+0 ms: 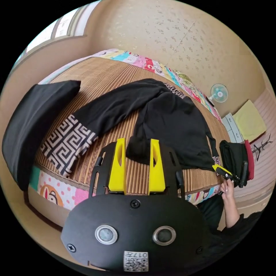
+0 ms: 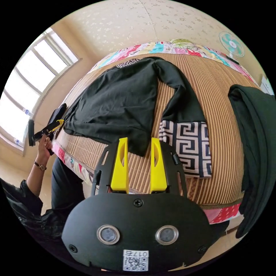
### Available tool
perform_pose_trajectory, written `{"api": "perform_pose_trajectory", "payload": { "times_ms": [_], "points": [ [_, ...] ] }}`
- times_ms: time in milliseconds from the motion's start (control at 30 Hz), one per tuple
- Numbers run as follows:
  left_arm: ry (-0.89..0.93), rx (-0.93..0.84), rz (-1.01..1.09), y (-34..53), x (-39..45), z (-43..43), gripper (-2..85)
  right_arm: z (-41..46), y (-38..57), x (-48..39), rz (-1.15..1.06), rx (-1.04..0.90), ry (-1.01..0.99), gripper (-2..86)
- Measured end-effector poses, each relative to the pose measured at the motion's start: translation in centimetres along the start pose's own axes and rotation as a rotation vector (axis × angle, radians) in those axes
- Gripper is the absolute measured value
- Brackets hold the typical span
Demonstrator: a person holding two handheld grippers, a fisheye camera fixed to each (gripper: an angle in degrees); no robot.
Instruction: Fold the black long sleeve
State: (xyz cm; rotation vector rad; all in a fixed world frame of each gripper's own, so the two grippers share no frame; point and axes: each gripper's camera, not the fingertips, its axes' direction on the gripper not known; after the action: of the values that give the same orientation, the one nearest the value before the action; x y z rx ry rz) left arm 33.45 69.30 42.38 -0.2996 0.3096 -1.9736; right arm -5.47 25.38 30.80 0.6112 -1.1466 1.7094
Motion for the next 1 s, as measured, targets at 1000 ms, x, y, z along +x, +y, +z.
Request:
{"api": "perform_pose_trajectory", "payload": {
  "times_ms": [1000],
  "points": [
    [0.238,-0.039,-0.076,10.2,-4.9,-20.2,8.1,-10.8,12.7,15.5,0.509,0.109,-0.052,6.7]
  ]
}}
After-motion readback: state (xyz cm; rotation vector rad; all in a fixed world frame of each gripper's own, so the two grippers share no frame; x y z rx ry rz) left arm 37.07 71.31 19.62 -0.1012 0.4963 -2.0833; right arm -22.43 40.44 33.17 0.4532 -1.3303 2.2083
